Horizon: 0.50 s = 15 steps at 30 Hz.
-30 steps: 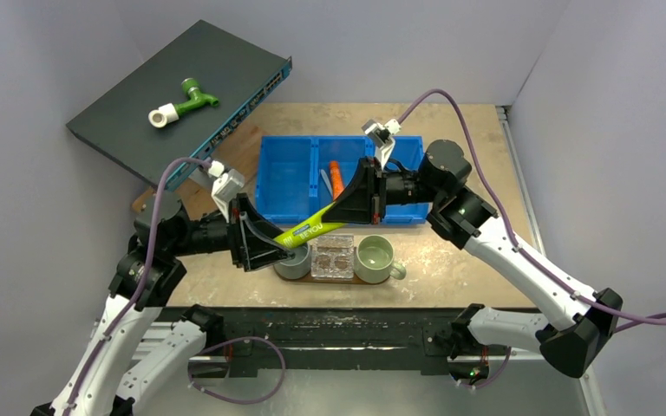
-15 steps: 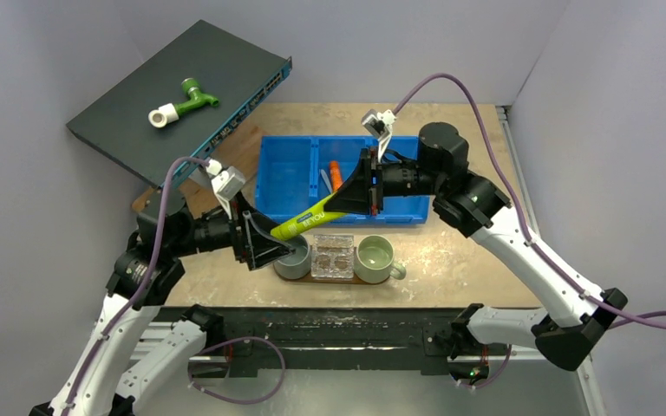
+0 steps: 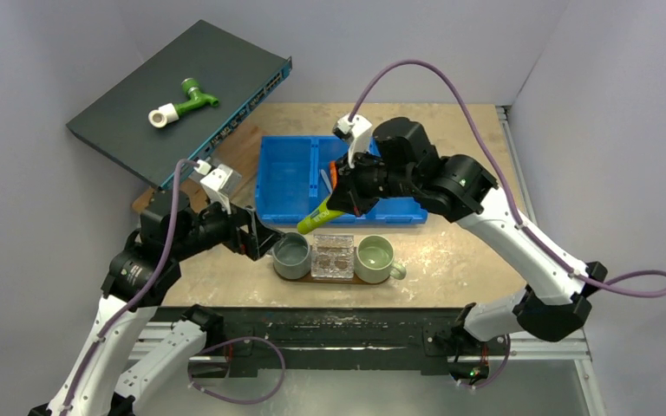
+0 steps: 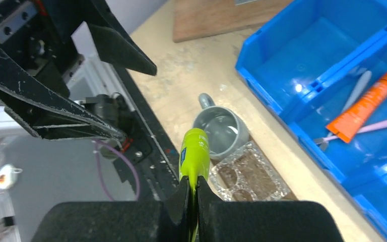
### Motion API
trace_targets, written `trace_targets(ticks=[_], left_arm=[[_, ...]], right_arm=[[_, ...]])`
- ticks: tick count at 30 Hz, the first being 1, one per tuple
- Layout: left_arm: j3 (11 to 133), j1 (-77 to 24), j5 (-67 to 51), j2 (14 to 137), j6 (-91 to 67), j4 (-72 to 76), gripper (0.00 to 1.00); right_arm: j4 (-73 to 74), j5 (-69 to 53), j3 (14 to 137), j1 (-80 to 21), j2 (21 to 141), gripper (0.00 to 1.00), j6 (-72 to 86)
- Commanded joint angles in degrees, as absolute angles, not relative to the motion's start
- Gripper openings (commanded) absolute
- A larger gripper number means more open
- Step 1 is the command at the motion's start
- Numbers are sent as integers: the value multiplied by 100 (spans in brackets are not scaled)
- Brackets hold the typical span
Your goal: Prepare toiletry sets of a toothbrush and toothpaste on the tray
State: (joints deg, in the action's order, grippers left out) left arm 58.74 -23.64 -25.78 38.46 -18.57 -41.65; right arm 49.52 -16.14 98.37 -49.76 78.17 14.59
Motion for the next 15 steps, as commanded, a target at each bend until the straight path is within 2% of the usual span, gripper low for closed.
trace_targets(ticks=[1, 15], left_arm=[[5924, -2353, -1590, 3841, -1418, -4424, 100], [5198, -2355, -1032, 3830, -1471, -4021, 100]], right_arm=[[5823, -247, 10498, -5297, 8158, 0, 1150], [6330, 713, 10609, -5654, 8779, 0, 1002]])
